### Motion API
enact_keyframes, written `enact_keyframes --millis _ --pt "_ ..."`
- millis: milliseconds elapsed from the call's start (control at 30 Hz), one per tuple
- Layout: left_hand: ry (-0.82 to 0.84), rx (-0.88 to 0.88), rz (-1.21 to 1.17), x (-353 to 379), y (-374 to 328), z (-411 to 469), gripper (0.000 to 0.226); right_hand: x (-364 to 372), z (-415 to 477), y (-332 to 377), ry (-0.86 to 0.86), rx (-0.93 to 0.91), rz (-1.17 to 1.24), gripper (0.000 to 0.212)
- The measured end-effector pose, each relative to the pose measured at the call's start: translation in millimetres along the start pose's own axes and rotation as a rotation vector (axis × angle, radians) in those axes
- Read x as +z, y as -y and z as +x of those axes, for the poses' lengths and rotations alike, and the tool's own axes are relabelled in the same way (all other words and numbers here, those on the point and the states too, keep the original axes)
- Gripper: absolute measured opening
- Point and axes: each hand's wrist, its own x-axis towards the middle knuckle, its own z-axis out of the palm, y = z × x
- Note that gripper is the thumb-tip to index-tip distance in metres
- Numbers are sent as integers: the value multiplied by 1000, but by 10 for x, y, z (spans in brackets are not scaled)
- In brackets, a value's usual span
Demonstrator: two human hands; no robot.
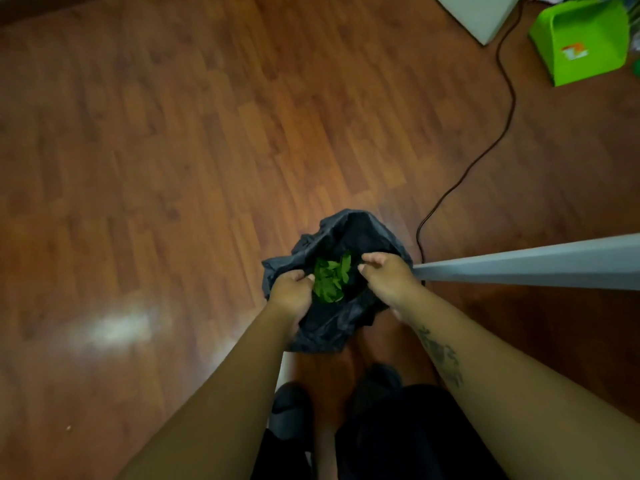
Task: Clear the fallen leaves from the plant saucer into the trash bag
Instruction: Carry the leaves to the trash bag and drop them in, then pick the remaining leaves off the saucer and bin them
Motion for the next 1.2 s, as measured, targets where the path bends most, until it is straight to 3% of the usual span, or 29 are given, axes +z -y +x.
enact_keyframes --millis 67,133,333,633,767,1033,1200 --pt "-19 61 53 -68 -76 -124 33 -48 -118 81 -67 -32 -9 16" --pt "-36 131 69 -179 -272 -467 14 -175 -396 291 -140 -61 7 21" --pt "-8 245 15 -367 -771 -1224 11 -410 -1116 815 -118 -134 77 18" --pt "183 455 104 -733 -1673 -3106 12 -957 -3155 1593 -279 -301 226 14" --pt "270 558 204 -660 -1867 -3513 10 -1030 -3650 1590 -375 -345 237 16" --pt "559 863 489 235 -2023 -4426 11 -1795 -4686 925 -766 -326 450 19" --pt "681 881 544 879 -1916 -4821 10 -2278 -5138 365 -912 -264 540 18"
